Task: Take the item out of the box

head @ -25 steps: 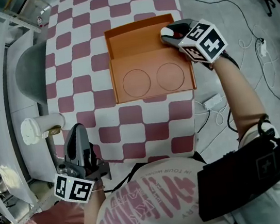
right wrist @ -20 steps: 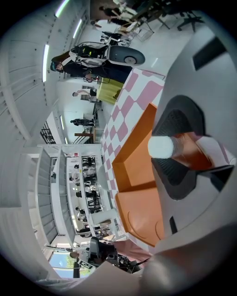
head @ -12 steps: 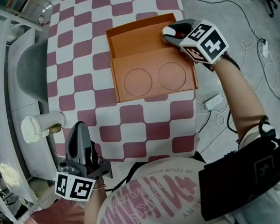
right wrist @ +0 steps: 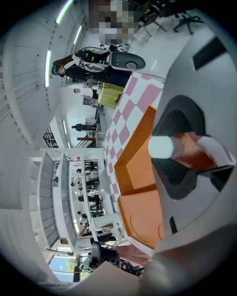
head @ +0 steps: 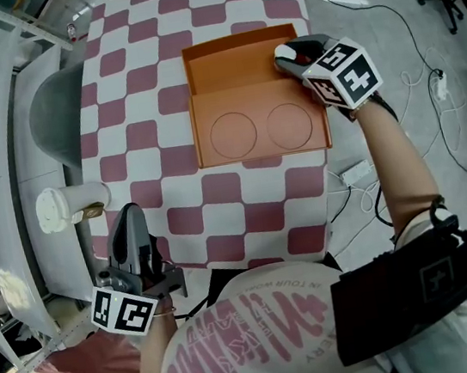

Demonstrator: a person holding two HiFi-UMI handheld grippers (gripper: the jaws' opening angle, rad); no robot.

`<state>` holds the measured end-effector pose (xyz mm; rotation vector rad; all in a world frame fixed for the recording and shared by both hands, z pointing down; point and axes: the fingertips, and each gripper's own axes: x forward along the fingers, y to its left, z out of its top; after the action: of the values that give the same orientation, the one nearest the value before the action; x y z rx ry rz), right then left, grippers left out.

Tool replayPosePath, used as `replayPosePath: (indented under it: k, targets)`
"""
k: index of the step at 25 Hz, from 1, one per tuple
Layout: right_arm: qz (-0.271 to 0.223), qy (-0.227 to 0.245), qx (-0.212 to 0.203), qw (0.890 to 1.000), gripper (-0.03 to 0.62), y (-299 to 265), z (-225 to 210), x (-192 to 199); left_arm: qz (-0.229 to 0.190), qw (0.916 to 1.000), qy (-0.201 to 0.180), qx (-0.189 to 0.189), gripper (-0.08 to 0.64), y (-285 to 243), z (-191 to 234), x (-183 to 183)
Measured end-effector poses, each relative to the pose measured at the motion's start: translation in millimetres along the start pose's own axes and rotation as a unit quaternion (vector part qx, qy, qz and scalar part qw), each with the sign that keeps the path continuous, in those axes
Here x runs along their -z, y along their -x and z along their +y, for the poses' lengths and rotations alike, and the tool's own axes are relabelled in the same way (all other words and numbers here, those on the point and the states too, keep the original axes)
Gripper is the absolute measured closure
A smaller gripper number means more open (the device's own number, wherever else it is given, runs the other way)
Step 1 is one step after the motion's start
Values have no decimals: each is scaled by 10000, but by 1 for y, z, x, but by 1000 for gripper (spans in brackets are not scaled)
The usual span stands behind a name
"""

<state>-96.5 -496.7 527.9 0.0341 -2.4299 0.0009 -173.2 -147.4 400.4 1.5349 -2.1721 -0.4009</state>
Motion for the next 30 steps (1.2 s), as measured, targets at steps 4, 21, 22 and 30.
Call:
replayPosePath:
  k: [4, 21, 22, 30]
  targets:
    - [-117, 41, 219, 9997, 449, 3, -5, -1, 28, 10000, 22, 27, 552, 2, 2, 3]
    - [-1309, -214, 1195, 9839, 449, 66, 0, -42, -185, 9975, -123, 668, 552, 3, -15, -33]
    - [-1382, -221, 1234, 9824, 449, 72, 2, -47, -223, 9970, -145, 727, 552, 5, -17, -36]
    - [-2000, -345, 1476, 9680, 448, 118, 32, -84, -487, 9924, -239, 1106, 552, 22, -30, -59]
